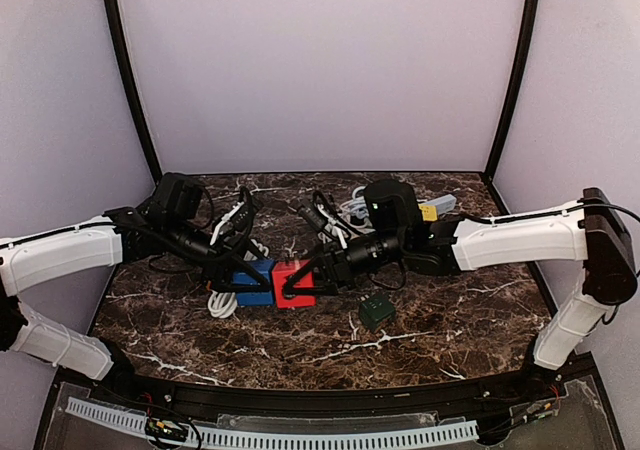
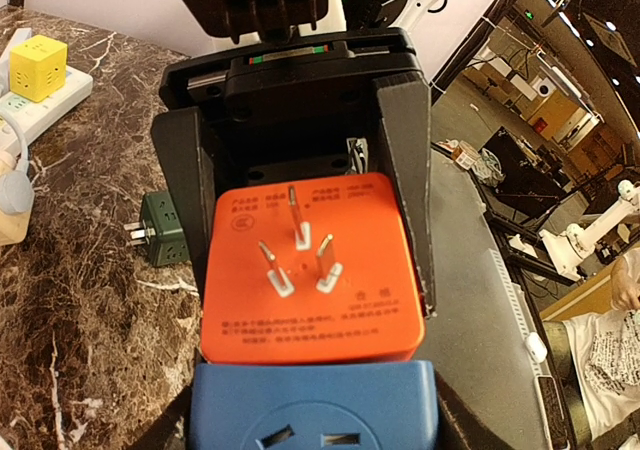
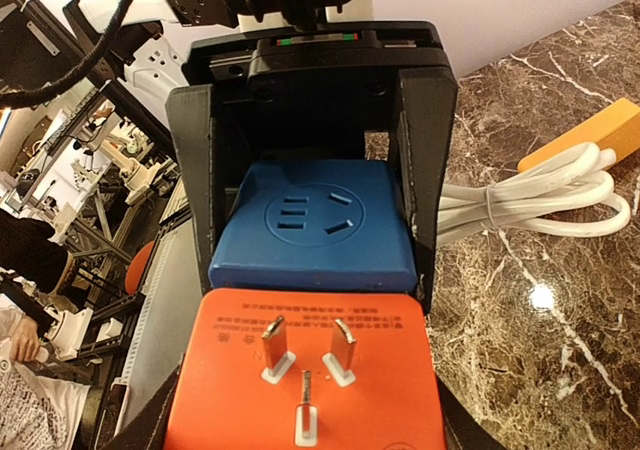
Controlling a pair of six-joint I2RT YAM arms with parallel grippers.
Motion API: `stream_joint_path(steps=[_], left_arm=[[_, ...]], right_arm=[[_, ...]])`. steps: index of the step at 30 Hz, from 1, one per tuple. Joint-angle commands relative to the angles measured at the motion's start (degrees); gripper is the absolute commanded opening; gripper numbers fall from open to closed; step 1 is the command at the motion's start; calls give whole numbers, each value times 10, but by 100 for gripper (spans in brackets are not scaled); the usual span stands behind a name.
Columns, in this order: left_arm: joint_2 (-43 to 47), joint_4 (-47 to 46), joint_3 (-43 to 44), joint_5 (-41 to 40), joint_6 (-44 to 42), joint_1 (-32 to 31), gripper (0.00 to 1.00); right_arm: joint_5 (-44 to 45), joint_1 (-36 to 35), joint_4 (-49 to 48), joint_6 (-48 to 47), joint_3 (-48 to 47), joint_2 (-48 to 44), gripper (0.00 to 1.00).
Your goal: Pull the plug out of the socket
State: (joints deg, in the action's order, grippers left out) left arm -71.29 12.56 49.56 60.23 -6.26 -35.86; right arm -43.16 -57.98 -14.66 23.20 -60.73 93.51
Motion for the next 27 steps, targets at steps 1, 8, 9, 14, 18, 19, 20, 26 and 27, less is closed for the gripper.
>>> stream_joint_path(steps=[1, 8, 9, 14, 18, 19, 20, 26, 27], left_arm=[[20, 6, 15, -11, -30, 11, 1], [27, 12, 15, -49, -38, 11, 1], [31, 14, 14, -71, -40, 11, 1], [41, 16, 11, -102, -46, 11, 1], [37, 18, 13, -107, -46, 11, 1], [37, 18, 13, -106, -46, 11, 1], [37, 18, 13, -106, -46, 11, 1], [38, 19, 13, -103, -46, 11, 1], [37, 19, 13, -100, -47, 11, 1]], right_arm=[[-90, 3, 1, 13, 8, -37, 0], [-38, 3, 16, 19, 13, -48, 0], [-10, 4, 23, 19, 14, -48, 0], [59, 8, 47, 37, 21, -44, 0], [80, 9, 50, 51, 23, -40, 0], [79, 9, 50, 50, 24, -41, 0], [79, 8, 50, 50, 24, -41, 0], [57, 10, 56, 35, 21, -46, 0], [45, 9, 55, 29, 20, -47, 0]])
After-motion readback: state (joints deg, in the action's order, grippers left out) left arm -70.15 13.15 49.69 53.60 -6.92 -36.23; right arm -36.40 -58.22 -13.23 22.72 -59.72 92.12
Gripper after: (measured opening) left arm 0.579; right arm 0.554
